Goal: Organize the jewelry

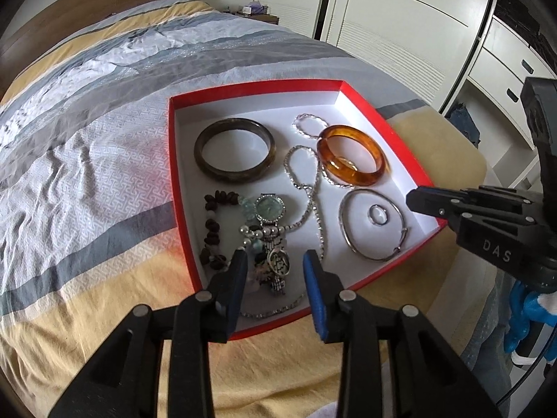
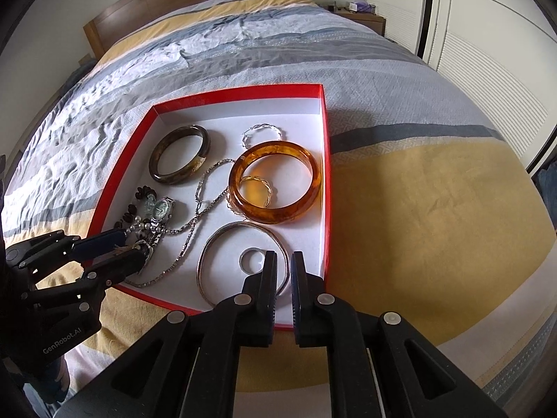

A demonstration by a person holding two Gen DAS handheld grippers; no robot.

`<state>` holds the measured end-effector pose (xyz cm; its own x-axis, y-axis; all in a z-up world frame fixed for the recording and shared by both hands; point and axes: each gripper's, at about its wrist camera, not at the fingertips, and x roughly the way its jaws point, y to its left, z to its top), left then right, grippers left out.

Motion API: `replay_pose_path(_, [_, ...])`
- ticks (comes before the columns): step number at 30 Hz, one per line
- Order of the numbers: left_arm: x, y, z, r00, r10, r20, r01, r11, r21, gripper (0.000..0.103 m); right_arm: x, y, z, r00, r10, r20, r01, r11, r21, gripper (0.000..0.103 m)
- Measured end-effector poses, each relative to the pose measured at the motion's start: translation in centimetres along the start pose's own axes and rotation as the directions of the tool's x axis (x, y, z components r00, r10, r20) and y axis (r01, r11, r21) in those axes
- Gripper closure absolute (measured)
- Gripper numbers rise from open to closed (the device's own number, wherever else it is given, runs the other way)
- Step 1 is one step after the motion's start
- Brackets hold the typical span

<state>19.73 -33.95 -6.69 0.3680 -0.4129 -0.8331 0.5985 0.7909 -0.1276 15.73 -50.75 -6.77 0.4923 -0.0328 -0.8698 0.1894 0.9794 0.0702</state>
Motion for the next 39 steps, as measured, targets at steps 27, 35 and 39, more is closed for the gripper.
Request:
replay_pose_path(27, [-13.6, 1.0, -4.1, 0.984, 0.117, 0.131, -0.108, 0.991, -0.073, 0.057, -12.1, 4.9, -4.1, 0.986, 0.041, 0.162, -0.039, 0.999, -0.014, 0.053])
replay_pose_path(35, [-18.8, 3.0, -8.0, 0.955, 0.253, 0.156, -0.229, 0.961, -0.155, 0.057, -15.4, 7.9, -6.8, 0.977, 0.071, 0.203, -0.062, 0.997, -0.047, 0.041])
replay_pose_path(39, [-21.8, 3.4, -9.9, 0.924, 0.332, 0.188, -0.300, 0.937, -0.180, 0.057, -17.1, 9.4, -7.8, 0.971, 0.071, 0.229, -0.058, 0.996, -0.061, 0.035])
